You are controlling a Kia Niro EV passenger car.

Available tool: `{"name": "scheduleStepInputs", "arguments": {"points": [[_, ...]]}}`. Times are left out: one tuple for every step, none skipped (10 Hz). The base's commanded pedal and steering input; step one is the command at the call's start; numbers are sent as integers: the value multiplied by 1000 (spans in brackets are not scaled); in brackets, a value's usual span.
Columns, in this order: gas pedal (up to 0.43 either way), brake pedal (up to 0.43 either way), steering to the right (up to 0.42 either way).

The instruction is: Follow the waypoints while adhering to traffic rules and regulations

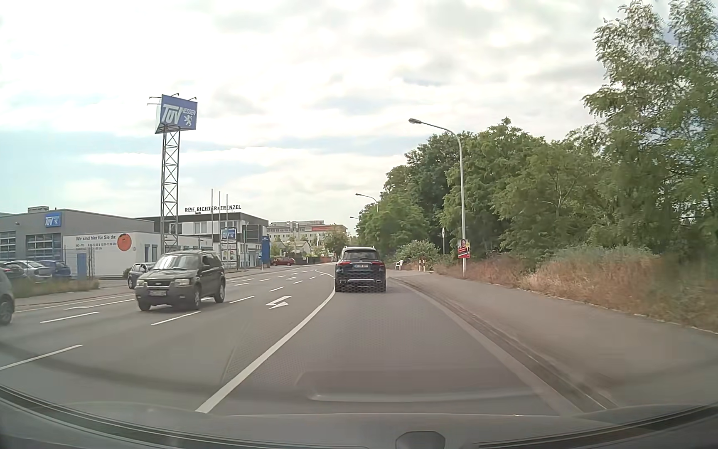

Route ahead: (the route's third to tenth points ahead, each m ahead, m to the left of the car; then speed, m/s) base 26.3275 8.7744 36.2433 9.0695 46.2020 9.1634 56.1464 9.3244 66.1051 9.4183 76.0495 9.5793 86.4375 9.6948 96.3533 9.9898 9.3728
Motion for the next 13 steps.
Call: {"name": "scheduleStepInputs", "arguments": {"points": [[59, 24, 4], [59, 18, 2], [59, 24, -1], [59, 24, -3], [59, 24, -3], [59, 24, -3], [59, 24, -3], [59, 24, -5], [59, 24, -7], [47, 24, -10], [47, 24, -14], [47, 24, -15], [47, 24, -17]]}}
